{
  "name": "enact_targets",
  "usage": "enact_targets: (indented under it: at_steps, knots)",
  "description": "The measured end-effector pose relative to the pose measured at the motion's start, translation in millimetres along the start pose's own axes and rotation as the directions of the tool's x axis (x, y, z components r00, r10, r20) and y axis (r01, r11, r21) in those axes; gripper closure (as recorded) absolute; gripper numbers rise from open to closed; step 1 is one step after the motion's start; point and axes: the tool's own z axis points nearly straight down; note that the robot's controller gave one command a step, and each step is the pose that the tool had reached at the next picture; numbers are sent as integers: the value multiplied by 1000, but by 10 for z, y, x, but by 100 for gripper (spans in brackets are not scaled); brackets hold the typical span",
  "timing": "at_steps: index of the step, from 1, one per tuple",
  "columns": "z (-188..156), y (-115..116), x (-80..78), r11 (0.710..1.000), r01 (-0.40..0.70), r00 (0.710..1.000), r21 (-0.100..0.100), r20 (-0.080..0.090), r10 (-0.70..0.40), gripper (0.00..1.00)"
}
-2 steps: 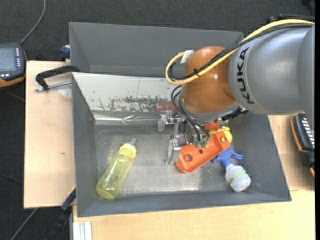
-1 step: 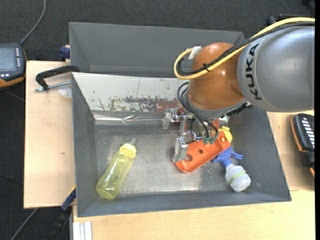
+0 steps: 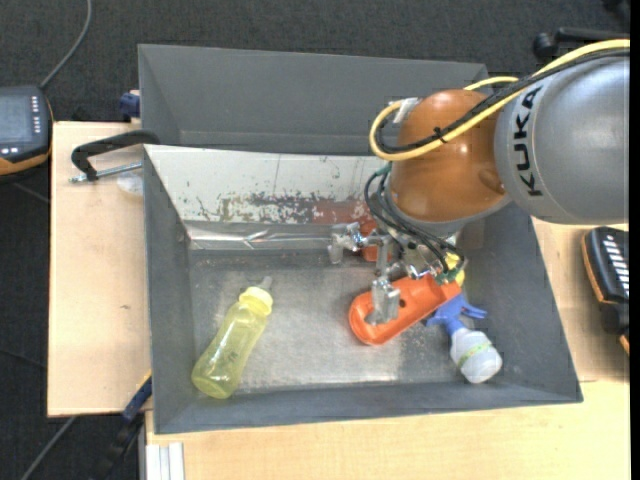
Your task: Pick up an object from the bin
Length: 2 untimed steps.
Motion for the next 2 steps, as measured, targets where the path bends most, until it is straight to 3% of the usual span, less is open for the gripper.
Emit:
enact_targets:
  at_steps: [1,2]
  knots:
    - [98,-171,220,998,-63,998,-2,-3,63,0]
    - [456,-682,-129,966,258,966,1,6,-258,100]
